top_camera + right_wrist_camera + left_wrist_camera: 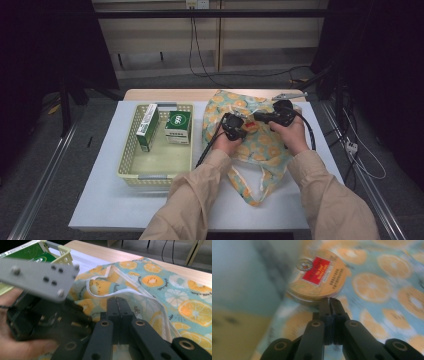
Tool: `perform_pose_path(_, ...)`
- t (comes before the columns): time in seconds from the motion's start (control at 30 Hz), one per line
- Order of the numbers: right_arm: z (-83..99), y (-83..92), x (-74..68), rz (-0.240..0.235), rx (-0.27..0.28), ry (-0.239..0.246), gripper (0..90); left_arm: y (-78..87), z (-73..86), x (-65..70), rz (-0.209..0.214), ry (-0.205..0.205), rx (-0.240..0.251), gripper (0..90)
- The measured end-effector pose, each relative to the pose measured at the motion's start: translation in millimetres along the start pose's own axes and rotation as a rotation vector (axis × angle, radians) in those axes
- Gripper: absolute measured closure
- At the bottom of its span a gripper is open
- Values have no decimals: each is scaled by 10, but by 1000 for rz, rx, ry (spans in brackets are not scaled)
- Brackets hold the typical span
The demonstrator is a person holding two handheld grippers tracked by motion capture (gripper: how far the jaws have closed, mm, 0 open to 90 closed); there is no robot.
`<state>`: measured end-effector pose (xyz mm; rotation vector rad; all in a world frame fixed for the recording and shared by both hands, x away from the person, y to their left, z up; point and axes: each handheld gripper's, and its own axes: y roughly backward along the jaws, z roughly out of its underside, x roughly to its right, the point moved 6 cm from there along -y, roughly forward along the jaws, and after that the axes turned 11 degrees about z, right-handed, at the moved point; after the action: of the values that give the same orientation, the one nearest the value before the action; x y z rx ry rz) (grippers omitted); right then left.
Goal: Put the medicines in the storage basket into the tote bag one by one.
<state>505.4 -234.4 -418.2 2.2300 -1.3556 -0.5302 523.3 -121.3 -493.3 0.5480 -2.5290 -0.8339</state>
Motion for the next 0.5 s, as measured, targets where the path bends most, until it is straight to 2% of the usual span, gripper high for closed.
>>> perform_pose_path(0.1, 16, 20, -15, 0, -2, 6, 900, 31, -20, 16, -13, 7, 10, 873)
perform_pose_path(0.13, 19, 28, -19, 0, 0, 11, 900, 45, -9, 43, 11, 17, -5, 841)
perform_pose_path(0.17, 26, 35, -21, 1, -3, 11, 900, 62, -7, 55, 9, 14, -12, 796)
perform_pose_path(0.2, 30, 35, -18, 4, -5, 11, 900, 85, -6, 73, -12, 19, -15, 754)
perform_pose_path(0.23, 33, 34, -16, 5, -4, 8, 900, 122, -9, 96, 18, 27, -23, 708)
perform_pose_path(0.33, 36, 23, -32, 11, -4, 8, 900, 249, -22, 162, 50, 28, -32, 608)
perform_pose_path(0.4, 28, 16, -56, 10, -4, 8, 900, 322, -10, 208, 56, 39, -32, 506)
perform_pose_path(0.5, 23, 6, -90, 12, -4, 12, 900, 437, 15, 264, 65, 12, -65, 419)
